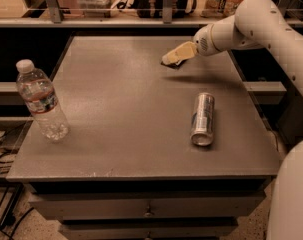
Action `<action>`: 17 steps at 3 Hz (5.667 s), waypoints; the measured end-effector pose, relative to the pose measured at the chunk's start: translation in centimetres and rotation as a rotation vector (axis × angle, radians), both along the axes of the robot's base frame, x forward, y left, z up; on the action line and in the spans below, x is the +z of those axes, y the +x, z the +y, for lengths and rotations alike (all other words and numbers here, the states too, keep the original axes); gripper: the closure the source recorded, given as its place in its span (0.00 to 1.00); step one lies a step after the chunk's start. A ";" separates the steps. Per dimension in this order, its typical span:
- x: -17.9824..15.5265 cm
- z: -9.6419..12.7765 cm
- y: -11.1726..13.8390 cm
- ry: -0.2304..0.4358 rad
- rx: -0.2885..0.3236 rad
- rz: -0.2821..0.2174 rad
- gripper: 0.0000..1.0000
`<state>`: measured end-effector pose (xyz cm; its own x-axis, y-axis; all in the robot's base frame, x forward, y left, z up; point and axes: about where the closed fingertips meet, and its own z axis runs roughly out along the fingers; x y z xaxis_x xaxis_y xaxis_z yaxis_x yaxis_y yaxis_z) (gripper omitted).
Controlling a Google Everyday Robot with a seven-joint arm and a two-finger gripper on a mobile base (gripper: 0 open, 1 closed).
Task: Move rxbar chocolate near water bottle
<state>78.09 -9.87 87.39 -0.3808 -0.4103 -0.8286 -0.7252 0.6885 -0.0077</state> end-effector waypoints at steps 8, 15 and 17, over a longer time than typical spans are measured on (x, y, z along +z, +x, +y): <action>-3.7 1.6 2.4 0.012 0.015 0.038 0.39; 4.9 11.7 -7.4 0.013 0.439 -0.067 1.00; 4.2 12.6 -8.2 -0.003 0.495 -0.041 1.00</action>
Offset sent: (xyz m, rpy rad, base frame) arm 0.0585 0.0028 -0.0147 0.0057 -0.0196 -0.0468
